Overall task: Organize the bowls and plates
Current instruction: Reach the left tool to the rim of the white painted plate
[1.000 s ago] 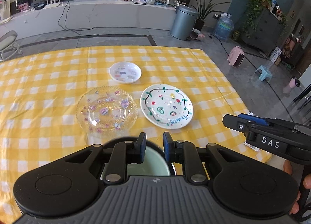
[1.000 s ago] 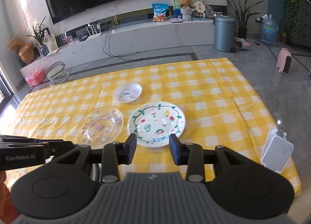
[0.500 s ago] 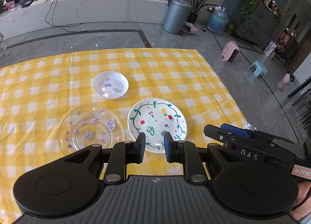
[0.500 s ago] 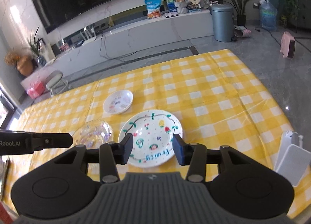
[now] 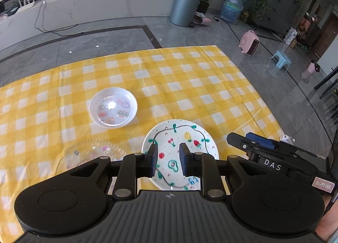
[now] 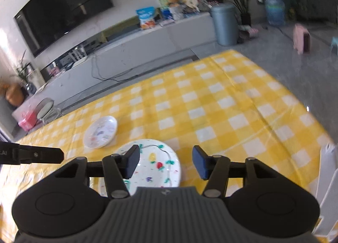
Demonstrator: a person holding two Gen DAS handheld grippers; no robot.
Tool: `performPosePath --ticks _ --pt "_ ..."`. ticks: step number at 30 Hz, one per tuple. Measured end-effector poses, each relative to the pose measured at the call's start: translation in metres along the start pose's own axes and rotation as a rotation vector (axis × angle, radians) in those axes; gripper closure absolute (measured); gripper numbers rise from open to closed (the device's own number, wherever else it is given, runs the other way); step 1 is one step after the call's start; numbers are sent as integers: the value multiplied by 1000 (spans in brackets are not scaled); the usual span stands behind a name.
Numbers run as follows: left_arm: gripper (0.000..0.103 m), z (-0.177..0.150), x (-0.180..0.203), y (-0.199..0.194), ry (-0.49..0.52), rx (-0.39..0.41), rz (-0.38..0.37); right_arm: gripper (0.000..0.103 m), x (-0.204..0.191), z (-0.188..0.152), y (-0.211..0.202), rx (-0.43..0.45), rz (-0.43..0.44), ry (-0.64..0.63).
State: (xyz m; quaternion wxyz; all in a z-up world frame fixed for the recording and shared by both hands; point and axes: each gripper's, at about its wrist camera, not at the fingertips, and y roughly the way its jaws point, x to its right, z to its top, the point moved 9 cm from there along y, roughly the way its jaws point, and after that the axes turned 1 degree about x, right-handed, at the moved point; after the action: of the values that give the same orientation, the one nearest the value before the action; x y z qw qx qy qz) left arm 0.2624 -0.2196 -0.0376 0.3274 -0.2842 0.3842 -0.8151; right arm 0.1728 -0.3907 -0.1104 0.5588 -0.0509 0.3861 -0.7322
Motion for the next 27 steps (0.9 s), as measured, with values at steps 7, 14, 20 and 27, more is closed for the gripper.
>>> performPosePath --ticks 7,14,20,27 --pt "74 11 -7 42 1 -28 -21 51 15 -2 22 -15 74 94" --pt "74 10 -22 80 -14 -117 -23 63 23 -18 48 -105 97 160" --pt "74 0 -36 94 -25 -159 -14 70 28 -30 58 -163 92 190" --pt "74 -10 -43 97 -34 -180 -26 77 28 -35 57 -200 121 214"
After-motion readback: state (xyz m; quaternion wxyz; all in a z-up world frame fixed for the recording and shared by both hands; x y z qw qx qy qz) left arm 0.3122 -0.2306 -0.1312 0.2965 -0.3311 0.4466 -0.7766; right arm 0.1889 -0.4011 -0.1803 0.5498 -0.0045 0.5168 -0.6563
